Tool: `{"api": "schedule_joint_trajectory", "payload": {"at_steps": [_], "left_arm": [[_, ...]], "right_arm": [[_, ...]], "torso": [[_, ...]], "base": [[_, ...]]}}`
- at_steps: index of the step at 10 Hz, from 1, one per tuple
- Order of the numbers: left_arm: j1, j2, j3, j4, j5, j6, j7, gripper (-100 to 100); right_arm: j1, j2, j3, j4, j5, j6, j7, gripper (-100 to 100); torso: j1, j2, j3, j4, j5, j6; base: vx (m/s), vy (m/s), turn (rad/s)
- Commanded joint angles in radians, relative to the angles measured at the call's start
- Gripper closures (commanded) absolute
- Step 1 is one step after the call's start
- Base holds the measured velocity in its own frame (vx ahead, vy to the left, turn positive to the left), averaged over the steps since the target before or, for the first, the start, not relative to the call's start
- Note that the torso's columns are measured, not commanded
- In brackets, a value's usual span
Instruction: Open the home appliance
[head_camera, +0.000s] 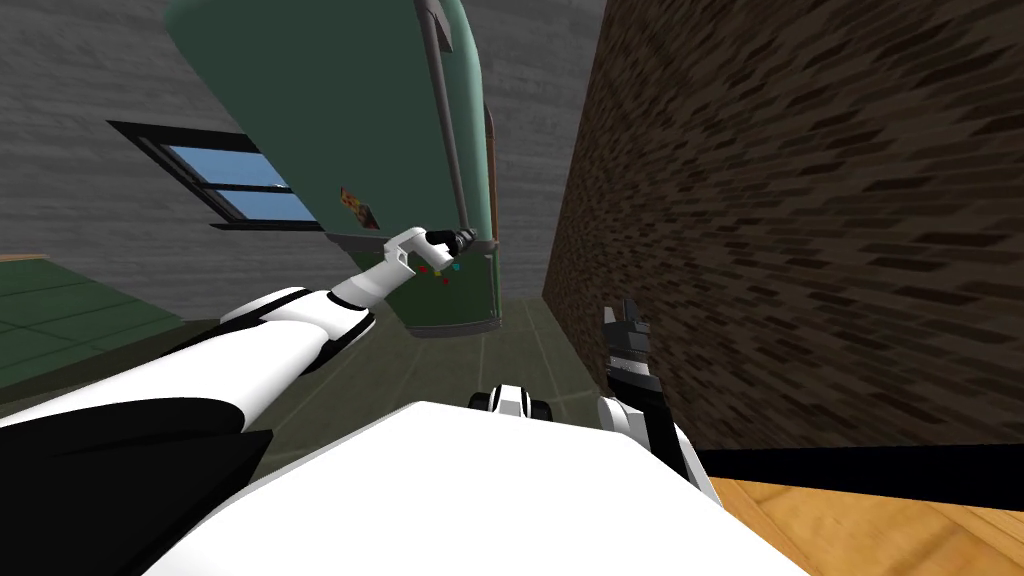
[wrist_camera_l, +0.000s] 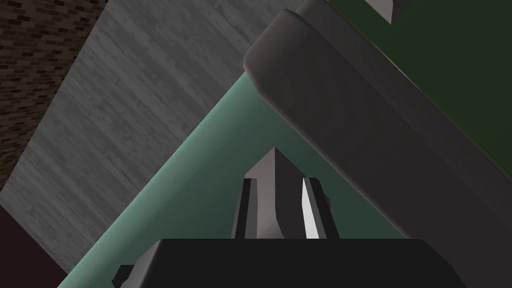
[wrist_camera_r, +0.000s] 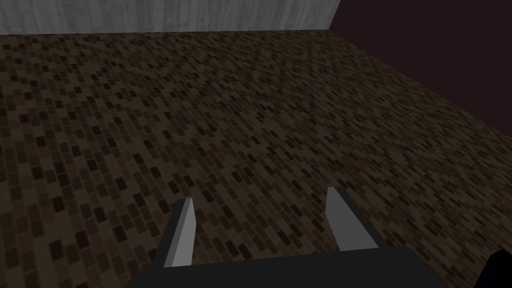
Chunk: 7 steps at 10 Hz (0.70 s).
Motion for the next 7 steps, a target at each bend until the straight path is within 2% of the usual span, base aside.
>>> {"api": "schedule_joint_trajectory", "payload": {"at_steps": [1,2,3,4,5,6,7], "left_arm": [[-0.019,0.015,-0.02,-0.057,0.047,-0.005,-0.005,100],[-0.019,0.015,-0.02,-0.057,0.047,-0.005,-0.005,100],[-0.023,0.016,-0.033,-0.087,0.067,-0.008,-0.005,100],[-0.016,0.012,-0.038,-0.07,0.068,-0.008,-0.009,100],[-0.016,0.013,-0.054,-0.108,0.088,-0.016,-0.005,100],[-0.016,0.013,-0.054,-0.108,0.088,-0.016,-0.005,100],[-0.02,0.018,-0.064,-0.144,0.104,-0.023,-0.002,100]], "right_arm": [[0.0,0.0,0.0,0.0,0.0,0.0,0.0,0],[0.0,0.0,0.0,0.0,0.0,0.0,0.0,0],[0.0,0.0,0.0,0.0,0.0,0.0,0.0,0],[0.0,0.0,0.0,0.0,0.0,0.0,0.0,0],[0.0,0.0,0.0,0.0,0.0,0.0,0.0,0],[0.0,0.0,0.0,0.0,0.0,0.0,0.0,0],[0.0,0.0,0.0,0.0,0.0,0.0,0.0,0]], "torso": [[0.001,0.001,0.0,0.001,0.0,0.0],[0.001,0.004,0.002,0.001,0.0,0.002],[-0.002,-0.001,0.0,0.002,-0.001,0.001],[-0.003,-0.001,-0.001,0.001,-0.001,0.002],[-0.009,-0.008,-0.005,-0.002,-0.003,0.004],[-0.006,-0.007,-0.005,-0.004,-0.003,0.006],[-0.003,-0.006,-0.004,-0.004,-0.001,0.006]], "base": [[-0.307,0.209,0.004],[-0.234,0.178,-0.01],[-0.23,0.149,0.02],[-0.118,0.061,-0.023],[-0.115,0.129,0.034],[-0.12,0.186,-0.008],[-0.171,0.243,-0.001]]}}
